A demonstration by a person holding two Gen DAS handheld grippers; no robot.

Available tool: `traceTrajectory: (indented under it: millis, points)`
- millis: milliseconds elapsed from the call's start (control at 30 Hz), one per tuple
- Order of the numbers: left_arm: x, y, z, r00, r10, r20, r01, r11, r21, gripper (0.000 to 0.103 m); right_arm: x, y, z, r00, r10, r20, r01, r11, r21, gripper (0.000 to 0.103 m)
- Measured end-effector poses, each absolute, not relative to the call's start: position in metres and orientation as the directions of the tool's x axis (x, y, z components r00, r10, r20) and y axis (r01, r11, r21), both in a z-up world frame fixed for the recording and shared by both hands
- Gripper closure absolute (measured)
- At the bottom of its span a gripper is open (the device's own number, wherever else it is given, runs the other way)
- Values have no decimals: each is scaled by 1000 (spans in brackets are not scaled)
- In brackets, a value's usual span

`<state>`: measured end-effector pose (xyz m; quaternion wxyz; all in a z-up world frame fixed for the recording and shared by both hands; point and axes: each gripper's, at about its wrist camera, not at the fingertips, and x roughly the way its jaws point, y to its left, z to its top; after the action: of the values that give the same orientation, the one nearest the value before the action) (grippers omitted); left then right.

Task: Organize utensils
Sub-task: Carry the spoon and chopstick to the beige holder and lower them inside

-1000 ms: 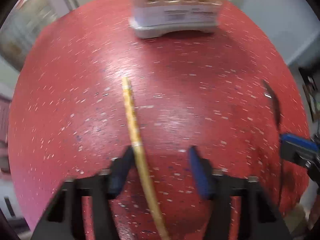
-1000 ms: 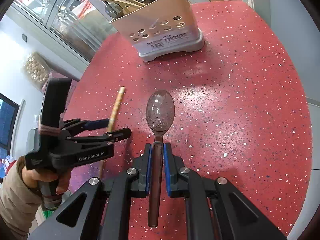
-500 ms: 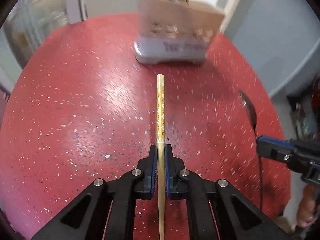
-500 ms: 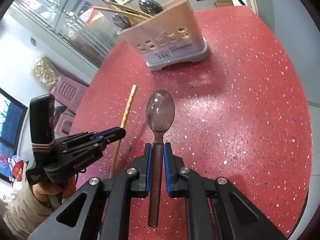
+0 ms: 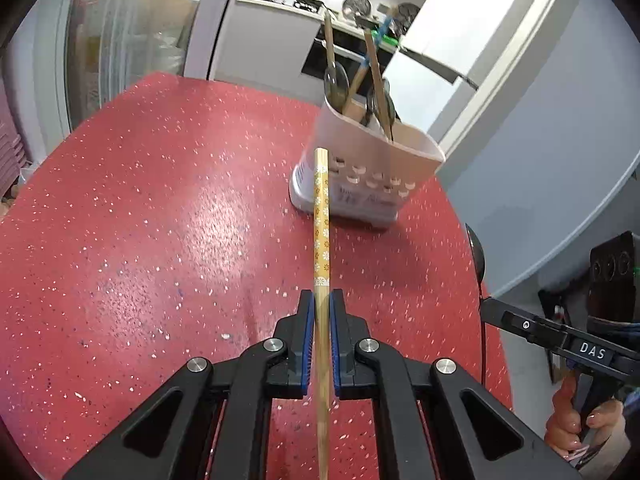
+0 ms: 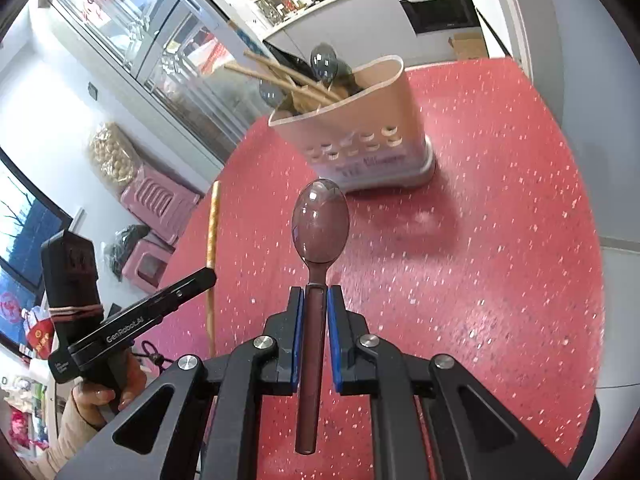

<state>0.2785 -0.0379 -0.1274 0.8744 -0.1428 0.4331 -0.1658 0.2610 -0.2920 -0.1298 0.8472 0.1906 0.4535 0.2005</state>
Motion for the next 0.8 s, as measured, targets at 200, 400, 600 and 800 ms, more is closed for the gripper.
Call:
traceTrajectory:
  millis: [200, 400, 600, 800]
  points:
    - [294, -36, -97, 638, -404, -656, 155, 901, -405, 69, 279, -298, -106, 556, 497, -666, -182, 855, 486, 91]
    - [331, -45, -66, 703, -388, -595, 171, 906, -388, 69, 313, -299, -76, 601, 483, -637, -209, 864, 458, 91]
    - [383, -58, -40, 747, -387, -541, 192, 904, -382, 69, 358, -292, -50, 638, 470, -610, -245, 875, 418, 91]
    - [431, -74, -25, 786, -384, -485, 226, 908, -352, 69, 402, -289, -37, 666, 457, -589, -256, 883, 394, 91]
